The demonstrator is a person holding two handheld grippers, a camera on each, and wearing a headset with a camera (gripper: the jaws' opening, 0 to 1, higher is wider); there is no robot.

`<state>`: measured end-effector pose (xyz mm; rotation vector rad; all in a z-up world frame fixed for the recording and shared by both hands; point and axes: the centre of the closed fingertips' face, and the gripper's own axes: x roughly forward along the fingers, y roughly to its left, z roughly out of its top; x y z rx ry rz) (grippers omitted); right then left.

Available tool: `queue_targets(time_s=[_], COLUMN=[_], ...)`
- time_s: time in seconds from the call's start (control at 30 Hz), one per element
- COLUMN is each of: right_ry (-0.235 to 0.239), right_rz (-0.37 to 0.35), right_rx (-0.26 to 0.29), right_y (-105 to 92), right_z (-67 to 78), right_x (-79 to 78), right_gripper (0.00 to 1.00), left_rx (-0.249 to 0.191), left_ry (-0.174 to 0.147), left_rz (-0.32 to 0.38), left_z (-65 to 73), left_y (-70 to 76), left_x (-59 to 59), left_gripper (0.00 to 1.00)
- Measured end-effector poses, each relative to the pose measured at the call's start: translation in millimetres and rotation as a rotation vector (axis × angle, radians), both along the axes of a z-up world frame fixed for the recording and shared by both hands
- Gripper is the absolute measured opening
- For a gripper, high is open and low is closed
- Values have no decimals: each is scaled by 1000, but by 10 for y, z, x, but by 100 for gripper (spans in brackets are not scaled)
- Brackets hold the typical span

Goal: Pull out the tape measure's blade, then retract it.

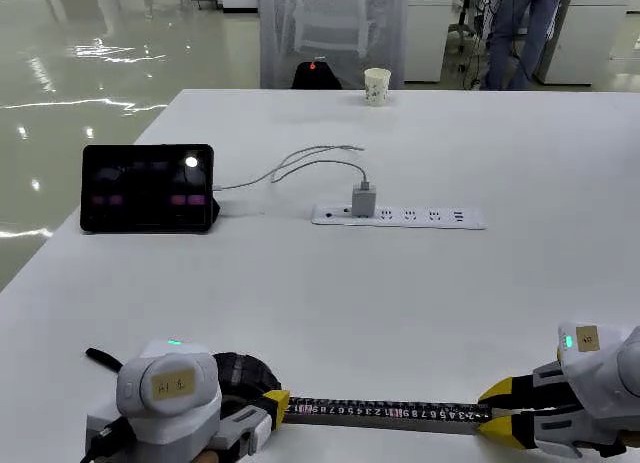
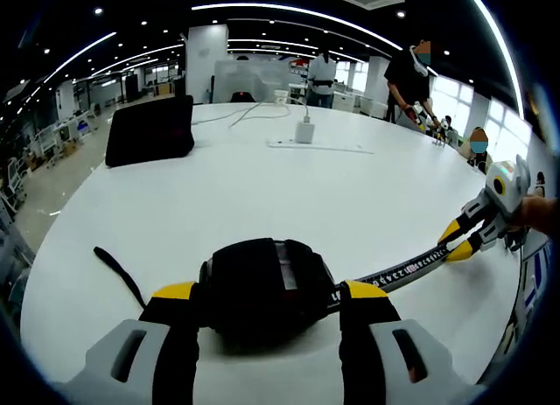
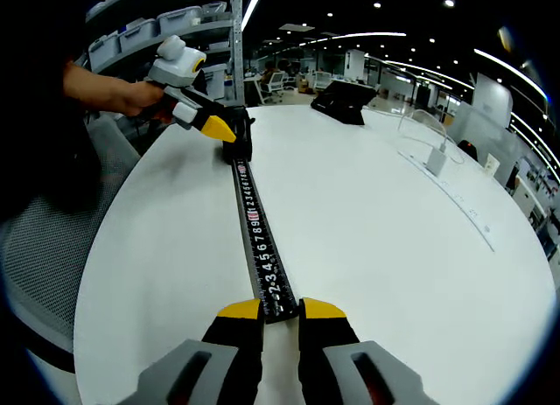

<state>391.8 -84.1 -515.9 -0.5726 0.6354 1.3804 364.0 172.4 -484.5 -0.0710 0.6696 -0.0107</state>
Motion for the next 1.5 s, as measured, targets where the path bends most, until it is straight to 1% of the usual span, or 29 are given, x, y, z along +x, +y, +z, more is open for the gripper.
queue_targets(time_s=[0.1, 0.23, 0.33, 0.6, 0.8, 0.87, 0.9, 0.93, 1.1, 1.2, 1.4, 1.5], right_ry=[-3, -3, -4, -2, -2, -2, -2, -4, -4, -2, 2, 4], right_rz=[3, 2, -1, -7, -12, -13, -13, -11, -13, -18, -18, -18], right_rx=[-3, -3, -3, 4, 5, 6, 6, 8, 9, 12, 13, 13], right_y=[2, 2, -1, 0, -2, -5, -5, 1, -2, -6, -6, -8], right_z=[2, 3, 2, 3, 3, -1, -1, 0, 9, 12, 9, 6], right_x=[-1, -1, 1, 0, -1, 2, 3, 2, -5, -8, -5, -2], right_gripper=[11, 10, 10, 10, 10, 10, 10, 10, 10, 10, 10, 9], left_rx=[2, -18, -12, -3, 9, 8, 16, 13, 26, 34, 32, 32], left_ry=[3, 3, 9, 10, 8, 11, 16, 17, 2, -1, 15, 14], left_rz=[8, 38, 41, 59, 61, 56, 47, 51, 50, 48, 46, 48], left_z=[-6, -9, -15, -23, -24, -25, -27, -30, -23, -26, -30, -32], left_y=[13, 34, 28, 36, 37, 38, 38, 37, 36, 37, 41, 44], left_x=[6, 33, 41, 53, 52, 49, 49, 60, 51, 50, 48, 50], left_gripper=[59, 59, 59, 60, 59, 59, 58, 58, 57, 56, 56, 56])
